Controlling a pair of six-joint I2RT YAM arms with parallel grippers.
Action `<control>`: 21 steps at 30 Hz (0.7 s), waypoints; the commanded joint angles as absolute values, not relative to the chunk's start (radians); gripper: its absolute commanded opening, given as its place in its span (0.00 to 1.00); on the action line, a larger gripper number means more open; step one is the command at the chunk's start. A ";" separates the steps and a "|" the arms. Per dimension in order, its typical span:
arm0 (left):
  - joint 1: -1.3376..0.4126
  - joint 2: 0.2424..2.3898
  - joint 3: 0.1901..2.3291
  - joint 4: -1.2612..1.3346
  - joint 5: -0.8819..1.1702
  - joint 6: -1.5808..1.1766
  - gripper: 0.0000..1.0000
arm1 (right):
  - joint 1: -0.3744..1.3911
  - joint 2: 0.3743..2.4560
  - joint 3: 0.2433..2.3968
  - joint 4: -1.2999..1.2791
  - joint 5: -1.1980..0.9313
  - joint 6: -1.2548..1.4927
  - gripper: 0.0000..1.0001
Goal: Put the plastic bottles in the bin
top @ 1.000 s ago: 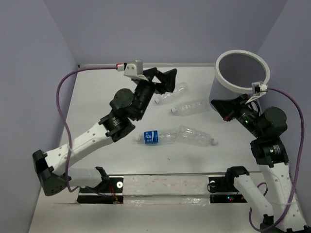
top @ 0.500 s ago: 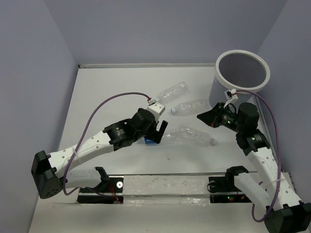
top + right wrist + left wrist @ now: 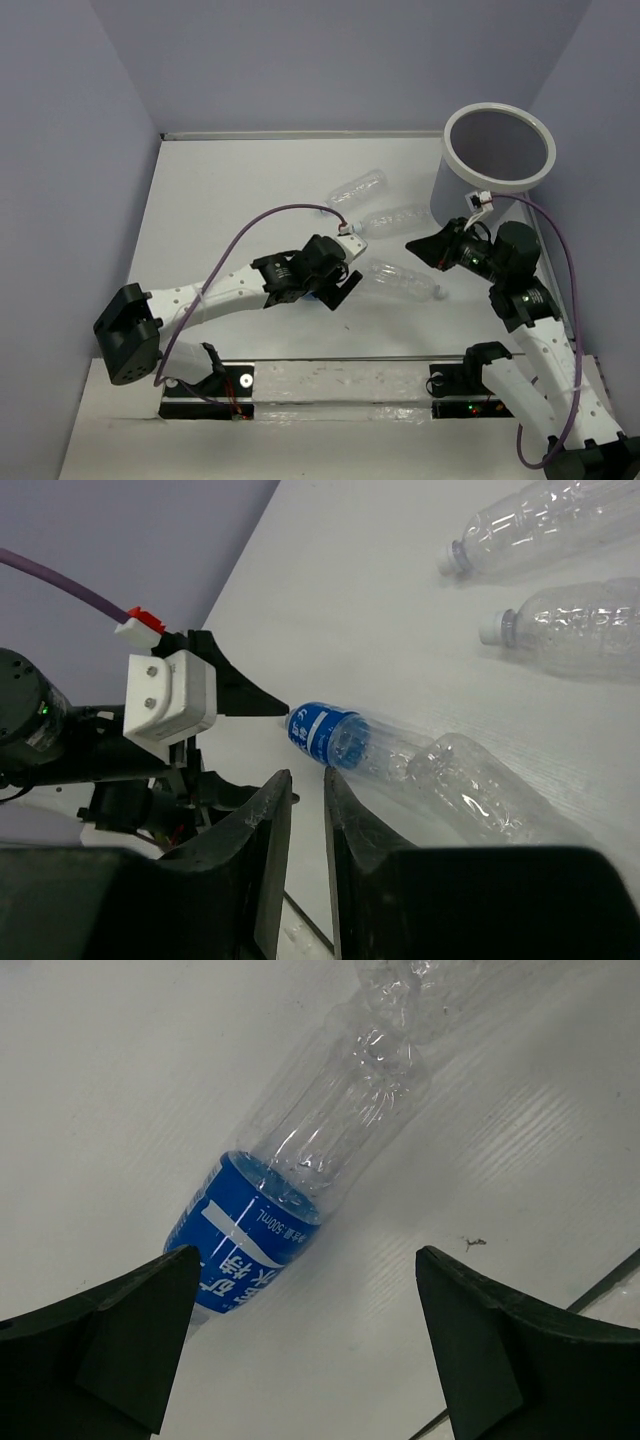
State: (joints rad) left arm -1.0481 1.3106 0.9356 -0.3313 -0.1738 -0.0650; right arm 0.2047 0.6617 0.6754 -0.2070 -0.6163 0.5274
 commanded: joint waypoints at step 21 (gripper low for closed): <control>-1.054 1.681 1.054 -0.304 -0.290 0.072 0.99 | 0.221 0.710 0.578 -0.150 -0.677 0.462 0.34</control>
